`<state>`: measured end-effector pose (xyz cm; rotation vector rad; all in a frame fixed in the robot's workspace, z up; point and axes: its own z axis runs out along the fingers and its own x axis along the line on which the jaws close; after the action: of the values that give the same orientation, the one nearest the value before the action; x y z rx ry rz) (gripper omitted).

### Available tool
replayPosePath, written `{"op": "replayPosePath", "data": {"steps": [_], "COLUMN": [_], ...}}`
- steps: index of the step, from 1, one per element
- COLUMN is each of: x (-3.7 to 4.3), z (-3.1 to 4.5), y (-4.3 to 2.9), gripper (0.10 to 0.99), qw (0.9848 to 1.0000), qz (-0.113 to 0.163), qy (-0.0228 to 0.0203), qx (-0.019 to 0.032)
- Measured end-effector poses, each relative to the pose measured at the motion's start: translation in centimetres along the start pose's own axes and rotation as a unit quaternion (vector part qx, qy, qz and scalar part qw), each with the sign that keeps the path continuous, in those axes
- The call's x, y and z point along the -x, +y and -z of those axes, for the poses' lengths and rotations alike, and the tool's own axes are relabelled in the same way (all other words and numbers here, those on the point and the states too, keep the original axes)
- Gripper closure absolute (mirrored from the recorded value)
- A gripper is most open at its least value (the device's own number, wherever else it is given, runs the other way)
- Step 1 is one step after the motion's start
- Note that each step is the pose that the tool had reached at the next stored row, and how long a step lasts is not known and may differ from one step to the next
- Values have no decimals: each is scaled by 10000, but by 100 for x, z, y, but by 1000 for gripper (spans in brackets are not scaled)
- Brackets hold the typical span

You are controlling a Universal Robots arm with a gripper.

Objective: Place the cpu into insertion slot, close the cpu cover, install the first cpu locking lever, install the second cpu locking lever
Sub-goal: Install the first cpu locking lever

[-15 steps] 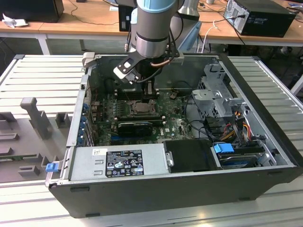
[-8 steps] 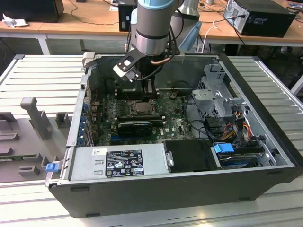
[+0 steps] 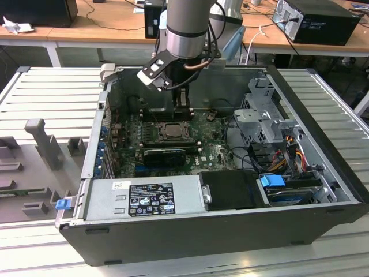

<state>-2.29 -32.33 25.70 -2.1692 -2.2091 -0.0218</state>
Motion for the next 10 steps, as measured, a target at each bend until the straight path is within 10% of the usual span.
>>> {"op": "replayPosePath", "data": {"steps": [10], "x": [-10], "z": [225], "y": [-5], "gripper": [980], "qw": [10000], "qz": [0], "qy": [0], "qx": [0]}}
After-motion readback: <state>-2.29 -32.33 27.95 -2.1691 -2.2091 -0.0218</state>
